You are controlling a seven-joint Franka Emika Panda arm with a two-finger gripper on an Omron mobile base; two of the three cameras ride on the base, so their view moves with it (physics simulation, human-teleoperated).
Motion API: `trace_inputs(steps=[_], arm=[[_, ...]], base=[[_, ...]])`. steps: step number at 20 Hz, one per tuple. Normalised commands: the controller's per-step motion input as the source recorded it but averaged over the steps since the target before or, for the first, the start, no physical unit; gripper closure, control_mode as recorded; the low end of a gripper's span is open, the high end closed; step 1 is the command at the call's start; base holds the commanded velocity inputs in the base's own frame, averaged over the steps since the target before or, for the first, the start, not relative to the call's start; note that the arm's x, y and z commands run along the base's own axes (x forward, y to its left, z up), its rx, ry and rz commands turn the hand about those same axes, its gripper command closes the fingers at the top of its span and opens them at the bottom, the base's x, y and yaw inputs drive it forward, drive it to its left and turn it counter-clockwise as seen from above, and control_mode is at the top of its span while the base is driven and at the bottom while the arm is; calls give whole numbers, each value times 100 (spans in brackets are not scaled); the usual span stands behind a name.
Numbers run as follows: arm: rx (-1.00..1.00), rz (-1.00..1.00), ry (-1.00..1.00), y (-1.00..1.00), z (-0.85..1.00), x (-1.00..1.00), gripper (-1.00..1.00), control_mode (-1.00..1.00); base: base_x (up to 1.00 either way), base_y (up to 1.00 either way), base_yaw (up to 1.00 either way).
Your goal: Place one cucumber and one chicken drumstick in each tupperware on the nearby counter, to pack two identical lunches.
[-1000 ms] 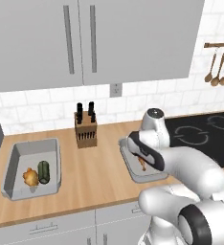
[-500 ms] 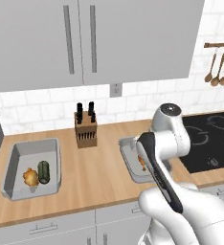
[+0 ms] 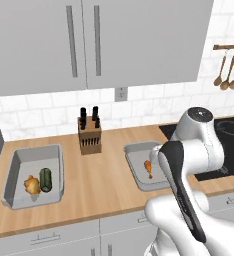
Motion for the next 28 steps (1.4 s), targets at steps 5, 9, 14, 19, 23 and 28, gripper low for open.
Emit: trace_inputs(steps=[5, 9, 14, 19, 23, 28], arm=[[0, 0, 0, -5, -3, -14, -100, -100], [0, 0, 0, 0, 0, -8, -100, -100], [0, 0, 0, 0, 0, 0, -100, -100], [0, 0, 0, 0, 0, -5, -100, 100], [0, 0, 0, 0, 0, 0, -100, 100], [0, 0, 0, 0, 0, 0, -100, 100]], base=[[0, 0, 0], [0, 0, 0], [0, 0, 0], [-63, 0, 0], [-92, 23, 13], [-52, 47, 79]])
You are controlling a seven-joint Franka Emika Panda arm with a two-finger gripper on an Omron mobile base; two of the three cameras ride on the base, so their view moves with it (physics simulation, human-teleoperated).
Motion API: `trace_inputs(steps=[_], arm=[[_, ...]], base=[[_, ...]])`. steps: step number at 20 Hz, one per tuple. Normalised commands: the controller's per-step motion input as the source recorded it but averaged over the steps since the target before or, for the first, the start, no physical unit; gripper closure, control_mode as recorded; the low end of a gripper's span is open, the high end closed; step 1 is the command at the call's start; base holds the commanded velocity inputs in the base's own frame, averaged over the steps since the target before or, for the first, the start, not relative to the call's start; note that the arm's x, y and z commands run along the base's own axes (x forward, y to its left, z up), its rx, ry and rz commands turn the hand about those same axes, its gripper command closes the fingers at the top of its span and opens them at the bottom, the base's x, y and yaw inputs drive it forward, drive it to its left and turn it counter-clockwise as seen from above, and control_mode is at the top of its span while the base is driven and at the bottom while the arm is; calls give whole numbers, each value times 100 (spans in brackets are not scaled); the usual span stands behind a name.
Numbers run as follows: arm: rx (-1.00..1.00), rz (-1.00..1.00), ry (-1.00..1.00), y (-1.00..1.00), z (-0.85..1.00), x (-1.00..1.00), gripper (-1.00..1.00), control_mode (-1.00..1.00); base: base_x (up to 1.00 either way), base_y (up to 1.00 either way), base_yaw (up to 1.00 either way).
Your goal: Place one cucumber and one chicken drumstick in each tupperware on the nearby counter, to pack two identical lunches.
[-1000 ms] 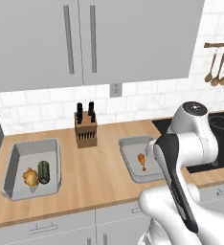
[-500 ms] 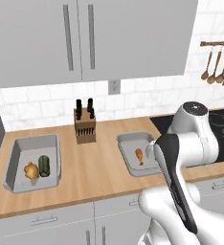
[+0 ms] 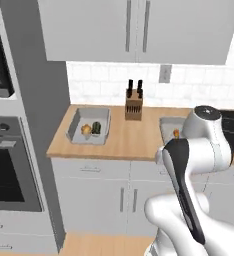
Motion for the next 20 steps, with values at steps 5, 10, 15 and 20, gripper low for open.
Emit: trace_inputs(steps=[5, 10, 15, 20], arm=[[0, 0, 0, 0, 0, 0, -100, 100], [0, 0, 0, 0, 0, 0, -100, 100], [0, 0, 0, 0, 0, 0, -100, 100], [0, 0, 0, 0, 0, 0, -100, 100]], base=[[-9, 31, 91], [-6, 27, 98], [-42, 54, 83], [-12, 21, 68]])
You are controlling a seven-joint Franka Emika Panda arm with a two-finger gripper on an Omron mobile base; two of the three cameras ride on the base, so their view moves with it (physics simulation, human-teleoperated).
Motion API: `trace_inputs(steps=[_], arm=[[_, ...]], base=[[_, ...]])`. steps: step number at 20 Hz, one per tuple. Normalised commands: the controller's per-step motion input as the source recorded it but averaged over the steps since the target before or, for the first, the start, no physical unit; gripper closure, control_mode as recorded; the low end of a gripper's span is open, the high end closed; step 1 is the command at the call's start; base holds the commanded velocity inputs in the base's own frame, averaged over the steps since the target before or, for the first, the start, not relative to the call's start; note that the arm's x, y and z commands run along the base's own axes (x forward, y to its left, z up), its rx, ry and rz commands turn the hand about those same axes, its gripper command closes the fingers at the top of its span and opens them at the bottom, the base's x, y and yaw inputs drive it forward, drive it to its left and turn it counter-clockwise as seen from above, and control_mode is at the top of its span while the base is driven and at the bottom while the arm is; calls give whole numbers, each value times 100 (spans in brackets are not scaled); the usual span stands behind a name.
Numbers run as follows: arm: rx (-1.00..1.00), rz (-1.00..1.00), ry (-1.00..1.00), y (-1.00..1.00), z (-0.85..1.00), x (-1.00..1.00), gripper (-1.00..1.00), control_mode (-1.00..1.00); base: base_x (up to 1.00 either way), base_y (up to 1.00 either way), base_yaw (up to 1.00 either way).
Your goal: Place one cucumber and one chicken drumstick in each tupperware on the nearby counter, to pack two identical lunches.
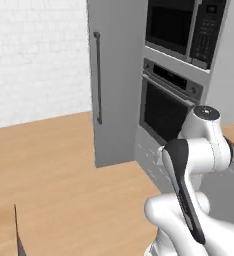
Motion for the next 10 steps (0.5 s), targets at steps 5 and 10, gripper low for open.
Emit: trace_inputs(steps=[5, 10], arm=[[0, 0, 0, 0, 0, 0, -100, 100], [0, 0, 0, 0, 0, 0, -100, 100]], base=[[34, 20, 54], [78, 27, 42]])
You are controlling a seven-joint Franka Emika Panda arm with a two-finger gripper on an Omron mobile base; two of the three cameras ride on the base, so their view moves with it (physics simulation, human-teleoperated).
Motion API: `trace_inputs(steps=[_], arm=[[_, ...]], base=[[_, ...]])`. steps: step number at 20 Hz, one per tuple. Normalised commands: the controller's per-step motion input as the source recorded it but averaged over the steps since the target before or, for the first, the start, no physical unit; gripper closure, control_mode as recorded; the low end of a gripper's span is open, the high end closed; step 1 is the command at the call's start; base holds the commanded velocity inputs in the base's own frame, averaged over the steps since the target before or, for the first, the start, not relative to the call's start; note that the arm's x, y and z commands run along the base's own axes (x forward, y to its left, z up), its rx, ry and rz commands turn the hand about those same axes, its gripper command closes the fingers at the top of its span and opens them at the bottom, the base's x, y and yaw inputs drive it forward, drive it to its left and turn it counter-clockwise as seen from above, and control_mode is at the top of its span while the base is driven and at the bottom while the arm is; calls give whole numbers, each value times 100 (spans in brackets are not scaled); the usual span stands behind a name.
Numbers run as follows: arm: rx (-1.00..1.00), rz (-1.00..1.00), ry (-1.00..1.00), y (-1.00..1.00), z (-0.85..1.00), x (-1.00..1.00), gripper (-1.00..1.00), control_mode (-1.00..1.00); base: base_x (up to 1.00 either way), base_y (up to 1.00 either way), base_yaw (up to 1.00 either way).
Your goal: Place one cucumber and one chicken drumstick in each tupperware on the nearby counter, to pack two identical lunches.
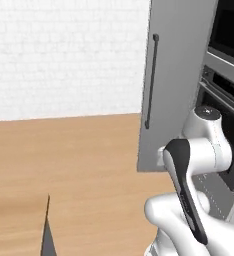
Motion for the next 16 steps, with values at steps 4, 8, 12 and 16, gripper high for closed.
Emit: trace_inputs(steps=[4, 8, 12, 16], arm=[[0, 0, 0, 0, 0, 0, -100, 100], [0, 0, 0, 0, 0, 0, -100, 100], [0, 0, 0, 0, 0, 0, -100, 100], [0, 0, 0, 0, 0, 0, -100, 100]], base=[[100, 56, 28], [100, 46, 19], [100, 42, 17], [100, 12, 23]])
